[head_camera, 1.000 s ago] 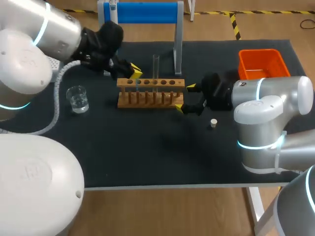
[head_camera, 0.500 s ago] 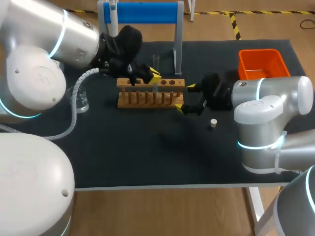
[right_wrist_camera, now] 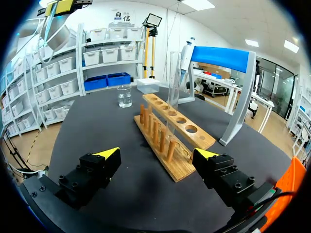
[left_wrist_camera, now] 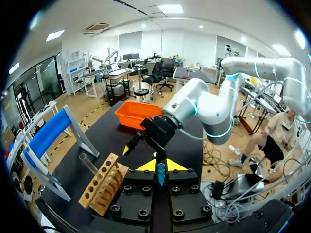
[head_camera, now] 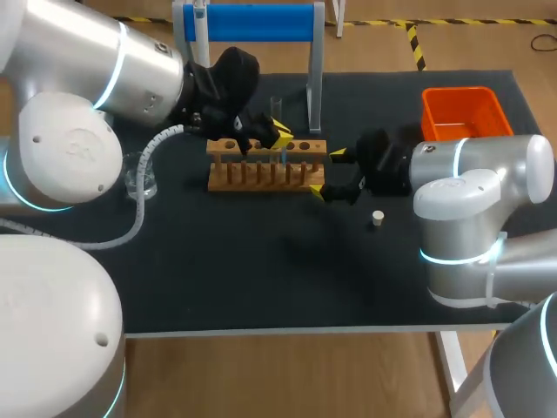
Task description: Invert the test tube, pick up the pipette, mount the tip to pipette, aspirate from beaker and dispense into the tube, eject the tip, return the pipette, and cap with the stopper.
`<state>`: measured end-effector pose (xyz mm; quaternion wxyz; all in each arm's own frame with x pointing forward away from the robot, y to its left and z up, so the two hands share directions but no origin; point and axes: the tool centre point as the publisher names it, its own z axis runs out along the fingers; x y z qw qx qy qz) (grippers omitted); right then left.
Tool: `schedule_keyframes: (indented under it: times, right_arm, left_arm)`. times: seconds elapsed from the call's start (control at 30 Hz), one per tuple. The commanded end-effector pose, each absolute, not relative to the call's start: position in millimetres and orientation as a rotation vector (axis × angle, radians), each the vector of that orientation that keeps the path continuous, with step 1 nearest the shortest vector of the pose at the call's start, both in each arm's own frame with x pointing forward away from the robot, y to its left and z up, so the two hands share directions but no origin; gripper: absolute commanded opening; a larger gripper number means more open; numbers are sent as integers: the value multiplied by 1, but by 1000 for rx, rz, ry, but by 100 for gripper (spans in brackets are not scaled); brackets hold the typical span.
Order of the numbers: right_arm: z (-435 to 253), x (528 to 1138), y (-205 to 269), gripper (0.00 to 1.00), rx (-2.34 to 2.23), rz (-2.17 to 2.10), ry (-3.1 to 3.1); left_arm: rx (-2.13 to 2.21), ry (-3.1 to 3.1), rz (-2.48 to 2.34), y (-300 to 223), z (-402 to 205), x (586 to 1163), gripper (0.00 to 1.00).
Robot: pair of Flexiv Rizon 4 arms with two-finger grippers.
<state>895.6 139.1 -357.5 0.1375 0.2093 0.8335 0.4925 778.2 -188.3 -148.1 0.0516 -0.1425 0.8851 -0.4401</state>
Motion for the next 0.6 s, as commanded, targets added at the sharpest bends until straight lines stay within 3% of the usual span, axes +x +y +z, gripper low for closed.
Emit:
schedule_keyframes:
  times: [0.03, 0.6]
  right_arm:
    - [-354, 893, 135, 100, 583, 1433, 2414]
    - [-288, 824, 59, 100, 391, 1708, 2315]
  left_arm:
    - [-435, 2695, -1337, -189, -148, 779, 0]
    - [-435, 2695, -1337, -189, -148, 779, 0]
